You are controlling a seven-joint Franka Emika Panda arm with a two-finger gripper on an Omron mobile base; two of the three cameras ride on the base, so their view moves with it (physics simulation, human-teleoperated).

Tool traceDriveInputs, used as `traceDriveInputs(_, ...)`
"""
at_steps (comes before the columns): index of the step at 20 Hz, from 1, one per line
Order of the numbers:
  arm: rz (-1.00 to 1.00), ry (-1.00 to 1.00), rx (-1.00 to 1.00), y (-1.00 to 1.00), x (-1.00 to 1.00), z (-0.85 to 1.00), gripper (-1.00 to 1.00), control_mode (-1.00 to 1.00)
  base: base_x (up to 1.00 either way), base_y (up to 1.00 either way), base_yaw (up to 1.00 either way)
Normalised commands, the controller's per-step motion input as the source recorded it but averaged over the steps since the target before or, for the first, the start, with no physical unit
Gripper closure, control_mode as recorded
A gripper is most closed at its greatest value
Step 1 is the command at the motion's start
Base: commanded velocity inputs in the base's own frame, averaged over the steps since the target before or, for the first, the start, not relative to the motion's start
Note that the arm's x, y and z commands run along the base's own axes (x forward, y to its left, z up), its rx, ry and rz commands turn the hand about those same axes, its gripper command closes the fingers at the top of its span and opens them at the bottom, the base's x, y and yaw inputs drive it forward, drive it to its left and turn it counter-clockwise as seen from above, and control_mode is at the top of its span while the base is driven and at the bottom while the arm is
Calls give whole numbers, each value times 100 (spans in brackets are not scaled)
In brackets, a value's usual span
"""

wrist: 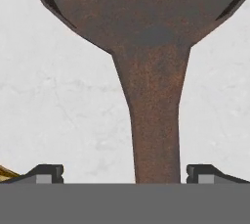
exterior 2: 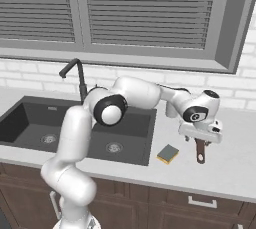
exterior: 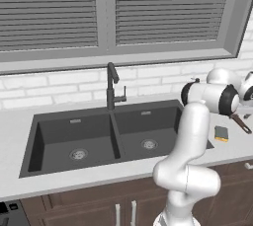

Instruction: Pick the pan and sponge and place them into the sink. Then turn on the water.

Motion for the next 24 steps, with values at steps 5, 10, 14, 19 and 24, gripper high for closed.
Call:
traceDriveInputs(5,0,0,0,-16,14,-25,-100,-100,0,0,0)
traceDriveInputs(10,0,0,0,-6,13,-26,-100,-100,0,0,0)
traceDriveInputs(14,0,0,0,-7,12,-17,-100,-100,0,0,0)
traceDriveInputs(19,0,0,0,-1,2,-8,100,-100,0,0,0)
traceDriveInputs(24,0,0,0,0,0,0,100,-100,0,0,0)
